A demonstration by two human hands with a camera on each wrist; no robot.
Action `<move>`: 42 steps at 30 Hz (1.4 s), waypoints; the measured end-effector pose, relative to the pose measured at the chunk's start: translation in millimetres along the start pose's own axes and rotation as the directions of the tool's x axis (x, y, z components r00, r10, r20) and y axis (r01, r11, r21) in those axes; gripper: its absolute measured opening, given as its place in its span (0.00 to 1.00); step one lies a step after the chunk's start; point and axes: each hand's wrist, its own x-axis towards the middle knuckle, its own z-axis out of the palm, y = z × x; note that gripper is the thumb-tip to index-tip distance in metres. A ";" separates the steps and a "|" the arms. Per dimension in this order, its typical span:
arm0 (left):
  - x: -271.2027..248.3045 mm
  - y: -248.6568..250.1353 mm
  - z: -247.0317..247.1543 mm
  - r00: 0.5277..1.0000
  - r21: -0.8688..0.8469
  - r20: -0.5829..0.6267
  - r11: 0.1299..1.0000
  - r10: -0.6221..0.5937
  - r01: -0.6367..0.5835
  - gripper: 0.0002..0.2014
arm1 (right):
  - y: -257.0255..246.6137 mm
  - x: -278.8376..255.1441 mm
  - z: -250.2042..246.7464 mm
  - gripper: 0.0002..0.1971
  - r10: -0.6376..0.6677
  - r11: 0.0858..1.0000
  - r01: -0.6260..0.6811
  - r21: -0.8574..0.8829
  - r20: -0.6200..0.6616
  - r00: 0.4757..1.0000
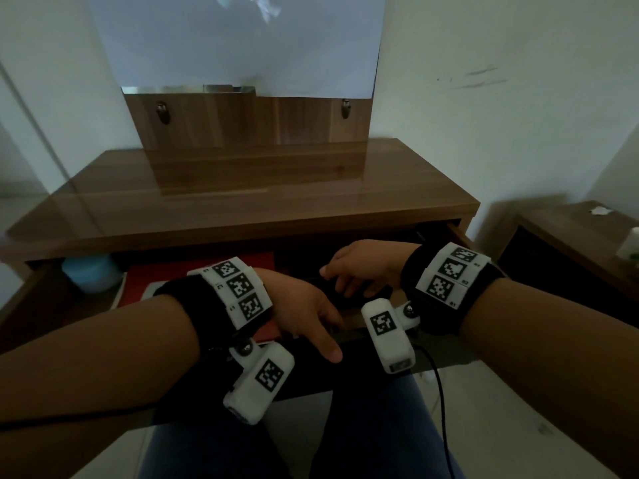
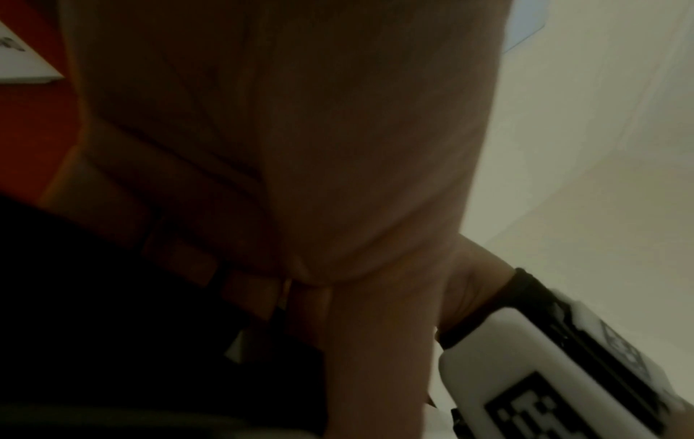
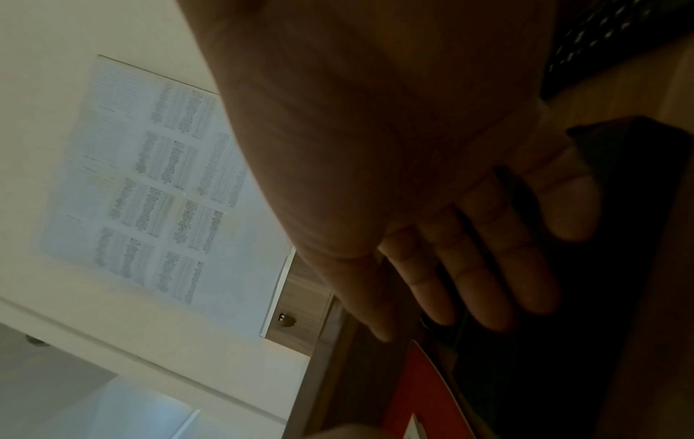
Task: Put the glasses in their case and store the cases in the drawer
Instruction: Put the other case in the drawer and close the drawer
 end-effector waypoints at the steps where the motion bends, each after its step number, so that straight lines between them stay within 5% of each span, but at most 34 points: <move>1: 0.6 -0.2 -0.6 1.000 0.015 -0.001 1.000 0.005 -0.005 0.22 | -0.3 -0.7 2.0 0.18 -0.006 1.000 0.006 0.005 0.018 1.000; 13: 1.4 -10.8 -12.8 0.987 0.121 -0.161 0.993 0.017 0.003 0.13 | -1.3 -0.2 14.1 0.10 -0.049 0.999 0.049 -0.015 0.001 0.999; 20: 5.1 -31.5 -17.3 0.918 0.039 -0.395 0.999 0.037 -0.024 0.11 | -3.3 2.7 14.4 0.12 -0.160 0.985 0.164 0.048 -0.073 0.984; 27: 12.4 -42.0 -16.0 0.700 0.053 -0.713 0.998 0.050 -0.017 0.15 | 3.9 15.3 13.7 0.15 -0.342 0.927 0.373 0.040 -0.321 0.883; 32: 13.8 -45.9 -14.3 0.392 0.224 -0.912 0.950 0.125 0.218 0.37 | 10.3 29.9 9.4 0.25 -0.435 0.898 0.383 -0.216 -0.562 0.704; 33: 14.5 -48.2 -15.0 0.367 0.218 -0.923 0.942 0.114 0.256 0.41 | 10.7 31.7 7.3 0.28 -0.445 0.895 0.348 -0.278 -0.581 0.681; 35: 16.8 -53.2 -18.2 0.384 0.172 -0.922 0.943 0.052 0.285 0.46 | 12.9 37.4 3.8 0.33 -0.464 0.881 0.277 -0.384 -0.578 0.671; 38: 20.5 -58.8 -26.6 0.441 0.111 -0.897 0.946 -0.037 0.305 0.47 | 15.1 46.1 2.7 0.42 -0.434 0.871 0.195 -0.451 -0.522 0.734; 42: 24.4 -62.8 -31.2 0.437 0.100 -0.899 0.954 -0.035 0.283 0.43 | 16.5 56.6 -1.2 0.46 -0.443 0.863 0.197 -0.466 -0.507 0.740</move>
